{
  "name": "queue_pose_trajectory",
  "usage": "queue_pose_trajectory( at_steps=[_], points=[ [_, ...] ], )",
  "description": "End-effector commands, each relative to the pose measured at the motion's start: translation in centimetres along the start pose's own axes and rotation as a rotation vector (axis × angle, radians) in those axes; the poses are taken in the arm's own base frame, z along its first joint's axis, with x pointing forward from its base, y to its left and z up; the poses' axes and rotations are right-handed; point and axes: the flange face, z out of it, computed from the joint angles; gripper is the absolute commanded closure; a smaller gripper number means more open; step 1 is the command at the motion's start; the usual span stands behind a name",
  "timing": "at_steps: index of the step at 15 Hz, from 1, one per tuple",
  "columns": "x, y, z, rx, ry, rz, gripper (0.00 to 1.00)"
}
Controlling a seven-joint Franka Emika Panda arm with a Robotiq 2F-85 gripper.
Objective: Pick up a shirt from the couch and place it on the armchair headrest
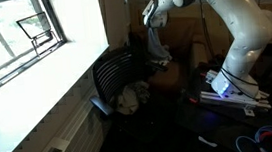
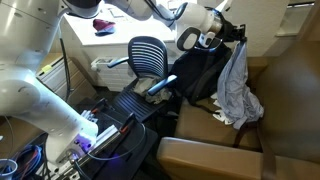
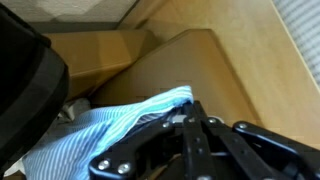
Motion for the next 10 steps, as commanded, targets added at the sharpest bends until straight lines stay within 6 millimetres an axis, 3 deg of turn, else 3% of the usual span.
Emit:
queue_pose_trajectory(
  at_steps=[1,2,3,5,8,10],
  points=[
    [0.4,0.2,0.2,-0.001,0.007,-0.003,0.99],
    [-0.5,-1.5,-0.1,0.029,-0.02,-0.03,1.0],
    [-2.9,-4.3,-1.6,0.094,-0.081,-0.05,1.0],
    [-7.1,-7.7,-3.9,0.16,-0.164,-0.091,1.0],
    [-13.2,-11.5,-8.8,0.216,-0.28,-0.208,1.0],
    [-17.6,-12.5,-13.0,0.236,-0.367,-0.295,1.0]
  ],
)
